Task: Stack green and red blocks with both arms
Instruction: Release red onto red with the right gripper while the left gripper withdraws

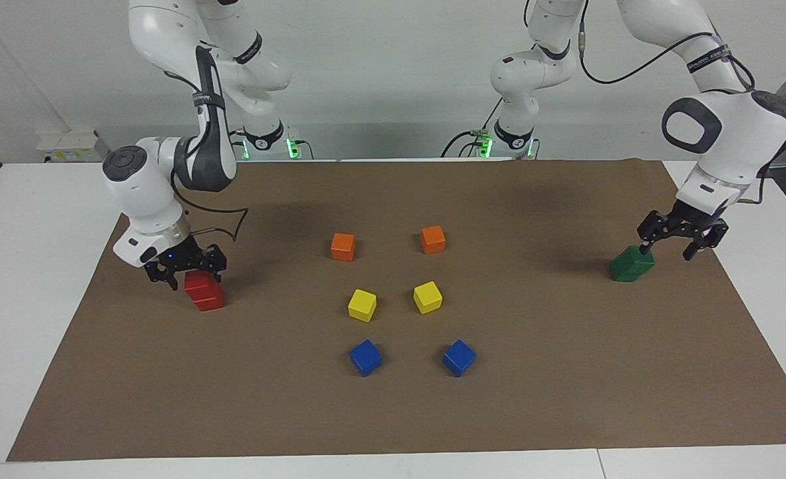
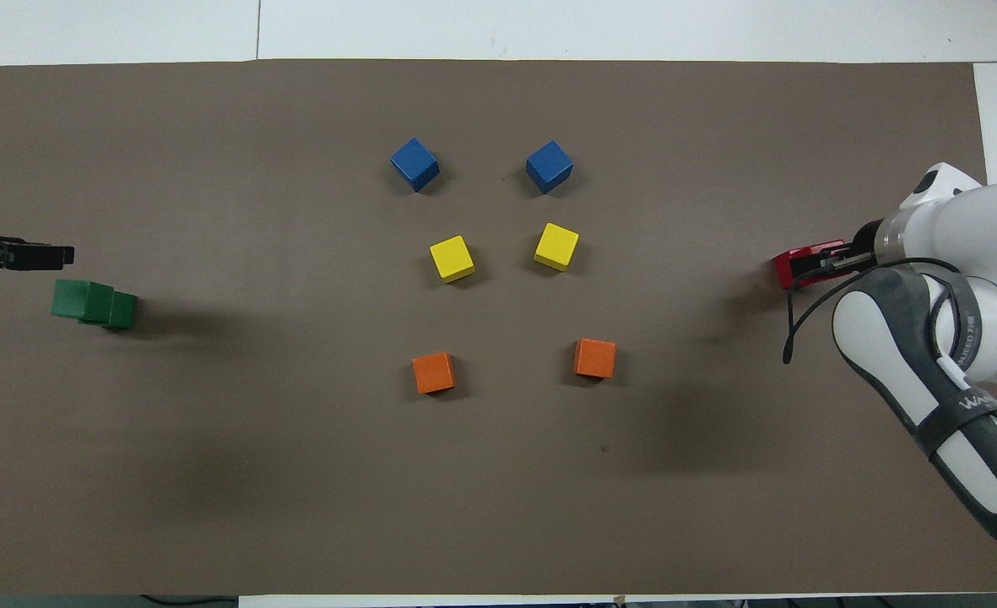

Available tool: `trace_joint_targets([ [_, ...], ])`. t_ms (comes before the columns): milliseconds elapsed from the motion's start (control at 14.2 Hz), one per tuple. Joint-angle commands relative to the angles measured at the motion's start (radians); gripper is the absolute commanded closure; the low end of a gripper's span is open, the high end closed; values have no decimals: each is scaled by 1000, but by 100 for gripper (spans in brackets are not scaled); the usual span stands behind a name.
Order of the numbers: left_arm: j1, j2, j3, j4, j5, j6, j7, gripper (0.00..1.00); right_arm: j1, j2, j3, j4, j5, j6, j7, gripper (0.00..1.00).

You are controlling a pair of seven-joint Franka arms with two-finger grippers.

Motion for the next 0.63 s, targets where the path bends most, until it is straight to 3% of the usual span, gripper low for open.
trace_joint_targets([
  [0, -39, -32, 6, 23, -10, -53, -65, 0, -5, -20, 7, 87, 15, -141, 15, 0],
  [281, -105, -31, 2, 136, 92, -208, -284, 0, -4, -102, 18, 173, 20, -327, 65, 0],
  [561, -154, -43, 2, 209, 102, -353, -388, 0, -4, -197, 45, 221, 20, -480, 124, 0],
])
